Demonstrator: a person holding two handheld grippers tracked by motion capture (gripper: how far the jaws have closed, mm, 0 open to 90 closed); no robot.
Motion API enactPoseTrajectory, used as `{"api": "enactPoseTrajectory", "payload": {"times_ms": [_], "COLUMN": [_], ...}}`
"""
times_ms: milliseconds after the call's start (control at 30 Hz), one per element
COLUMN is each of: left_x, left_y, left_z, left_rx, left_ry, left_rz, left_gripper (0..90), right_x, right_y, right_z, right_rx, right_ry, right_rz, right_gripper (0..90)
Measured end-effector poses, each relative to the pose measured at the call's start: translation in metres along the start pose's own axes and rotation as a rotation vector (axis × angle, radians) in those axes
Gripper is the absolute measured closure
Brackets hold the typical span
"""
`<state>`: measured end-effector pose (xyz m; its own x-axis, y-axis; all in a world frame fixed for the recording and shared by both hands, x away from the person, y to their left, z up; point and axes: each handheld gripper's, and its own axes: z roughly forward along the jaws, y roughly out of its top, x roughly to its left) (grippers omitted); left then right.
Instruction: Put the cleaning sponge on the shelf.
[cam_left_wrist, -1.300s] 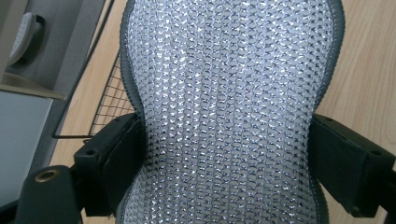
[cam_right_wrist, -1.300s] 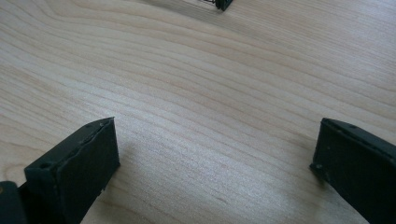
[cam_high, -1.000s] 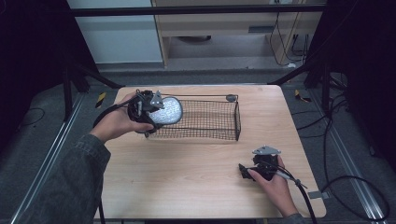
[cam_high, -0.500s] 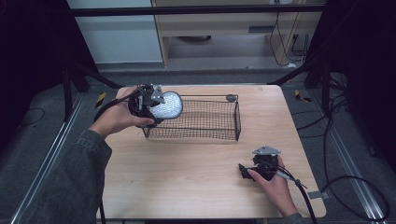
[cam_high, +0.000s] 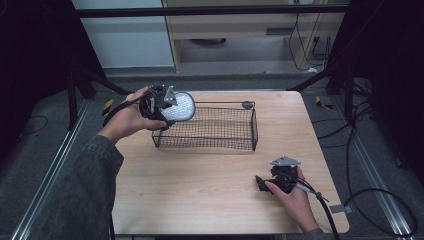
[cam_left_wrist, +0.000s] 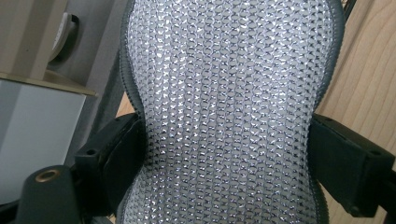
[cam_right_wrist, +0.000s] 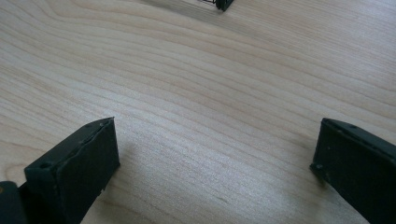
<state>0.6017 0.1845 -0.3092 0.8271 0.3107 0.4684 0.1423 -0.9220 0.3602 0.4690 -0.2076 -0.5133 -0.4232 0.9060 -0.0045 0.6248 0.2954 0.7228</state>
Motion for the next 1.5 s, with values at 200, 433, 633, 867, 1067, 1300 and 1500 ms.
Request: {"api": "enactPoseTrajectory", "payload": {"times_ms": [200,433,633,867,1067,1300,1500], "left_x": [-0.001,0.001,0.005,0.003,0.001,0.0,-0.002], "left_y": [0.0,0.0,-0.004,-0.008,-0.008,-0.002,0.006], "left_z": [0.005,0.011,0.015,0.026,0.031,0.036,0.047], "left_rx": [0.006,-0.007,-0.017,-0.014,-0.005,-0.01,-0.01], "left_ry": [-0.014,-0.02,-0.024,-0.04,-0.052,-0.061,-0.074], "left_rz": [0.016,0.003,-0.007,0.003,0.003,0.012,0.041], "left_gripper": [13.9,13.9,14.0,14.3,14.4,14.4,14.3], "right_x": [0.0,0.0,-0.001,0.0,0.0,0.0,0.0], "right_y": [0.0,0.0,0.0,0.001,0.001,0.001,0.001], "right_z": [0.0,0.0,0.0,0.0,0.0,0.0,0.0], "right_rx": [0.001,0.001,0.003,0.005,0.003,0.004,0.002], "right_ry": [-0.001,-0.002,0.0,0.001,0.001,0.002,0.002], "right_rz": [0.001,-0.002,-0.007,-0.003,-0.003,-0.001,-0.003], "right_gripper": [0.5,0.4,0.4,0.4,0.4,0.4,0.4]}}
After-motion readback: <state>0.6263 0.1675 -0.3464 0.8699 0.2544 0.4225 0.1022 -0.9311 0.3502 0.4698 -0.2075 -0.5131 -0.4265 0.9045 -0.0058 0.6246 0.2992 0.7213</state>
